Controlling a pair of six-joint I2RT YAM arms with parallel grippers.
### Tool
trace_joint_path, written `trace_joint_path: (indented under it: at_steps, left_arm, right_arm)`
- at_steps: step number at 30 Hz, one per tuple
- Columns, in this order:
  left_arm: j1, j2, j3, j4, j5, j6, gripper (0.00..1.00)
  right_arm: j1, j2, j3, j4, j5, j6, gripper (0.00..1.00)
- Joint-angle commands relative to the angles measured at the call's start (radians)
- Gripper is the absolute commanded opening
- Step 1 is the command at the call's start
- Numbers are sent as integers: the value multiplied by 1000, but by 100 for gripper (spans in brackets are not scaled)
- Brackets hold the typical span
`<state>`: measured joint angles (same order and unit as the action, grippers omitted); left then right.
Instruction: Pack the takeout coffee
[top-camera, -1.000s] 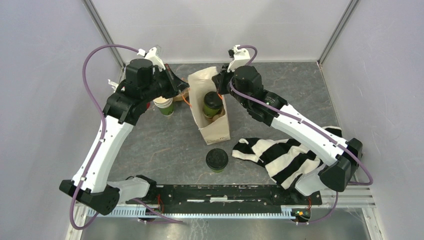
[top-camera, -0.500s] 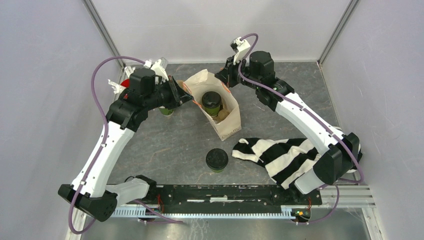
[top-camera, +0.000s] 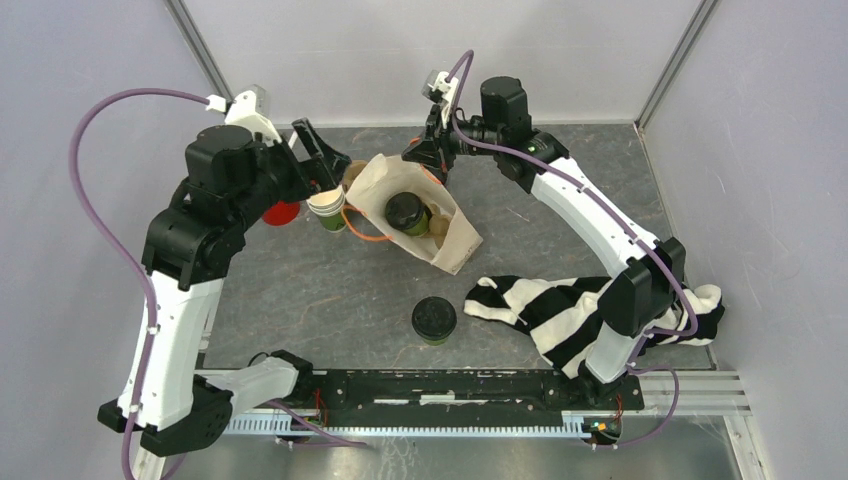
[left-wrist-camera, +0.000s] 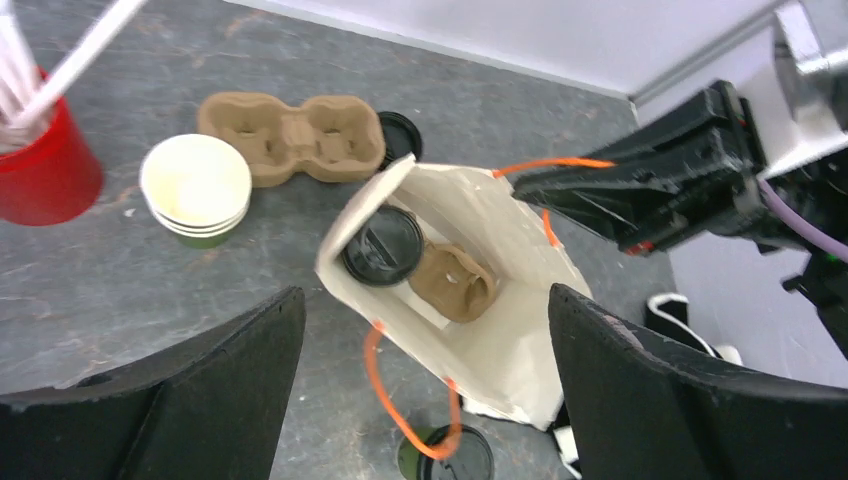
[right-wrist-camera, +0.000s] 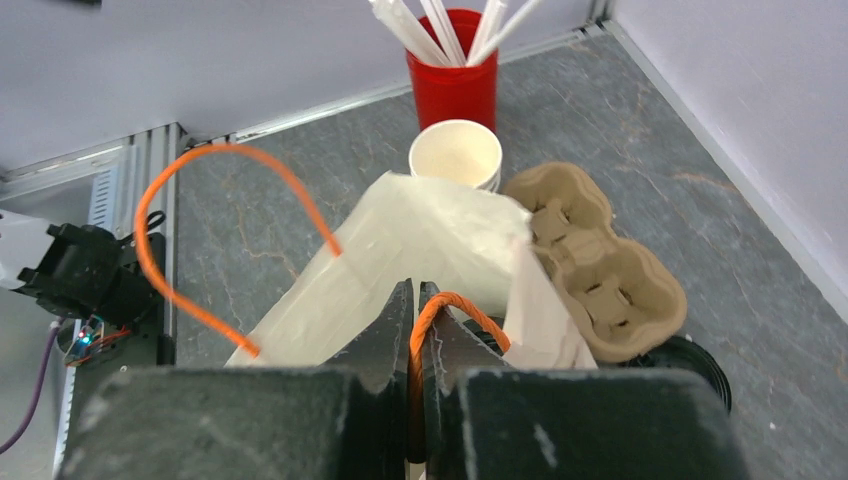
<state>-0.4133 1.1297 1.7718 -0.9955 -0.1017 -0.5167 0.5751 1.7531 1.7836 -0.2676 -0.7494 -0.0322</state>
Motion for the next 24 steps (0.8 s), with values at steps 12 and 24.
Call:
trace_joint_path:
  at_steps: [12,24]
  left_arm:
    - [25,189,-104,-50,117,87,95]
    - [26,296,-155,48,107,141,73]
  right_arm:
    - [-8,68,137,-48,-146,-72,0]
    - [-9,79,143,-64,-163,-81,0]
